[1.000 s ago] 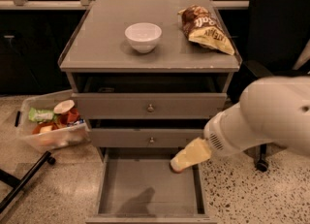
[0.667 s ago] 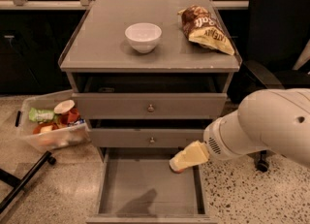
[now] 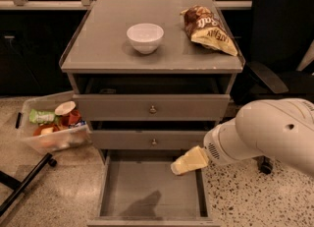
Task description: Pick apple from bottom drawer and place on counter
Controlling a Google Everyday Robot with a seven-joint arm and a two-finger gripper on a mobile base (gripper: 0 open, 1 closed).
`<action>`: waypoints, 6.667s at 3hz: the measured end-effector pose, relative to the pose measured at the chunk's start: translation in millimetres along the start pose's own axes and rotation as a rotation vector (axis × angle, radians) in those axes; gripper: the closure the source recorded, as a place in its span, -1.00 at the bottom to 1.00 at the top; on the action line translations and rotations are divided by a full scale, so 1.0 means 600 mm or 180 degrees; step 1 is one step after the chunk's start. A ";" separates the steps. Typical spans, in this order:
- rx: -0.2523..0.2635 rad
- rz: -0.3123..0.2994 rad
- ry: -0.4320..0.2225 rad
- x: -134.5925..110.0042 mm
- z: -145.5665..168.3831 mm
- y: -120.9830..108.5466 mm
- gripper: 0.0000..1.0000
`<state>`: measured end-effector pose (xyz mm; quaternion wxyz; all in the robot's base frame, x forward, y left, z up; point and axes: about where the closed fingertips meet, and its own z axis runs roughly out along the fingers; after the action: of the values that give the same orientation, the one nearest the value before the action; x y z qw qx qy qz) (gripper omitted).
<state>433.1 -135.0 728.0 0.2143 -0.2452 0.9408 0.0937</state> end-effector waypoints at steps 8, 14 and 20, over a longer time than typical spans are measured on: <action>-0.0004 -0.0836 -0.0148 0.192 0.516 -0.218 -1.00; -0.0898 -0.1512 -0.0554 0.248 0.718 -0.298 -1.00; -0.0981 -0.1931 -0.1363 0.140 0.891 -0.237 -1.00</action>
Offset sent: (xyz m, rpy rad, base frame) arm 0.0442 -0.0282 -0.1766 0.1374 -0.1624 0.1150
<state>629.2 -143.0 204.1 0.3842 -0.5160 0.7348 0.2152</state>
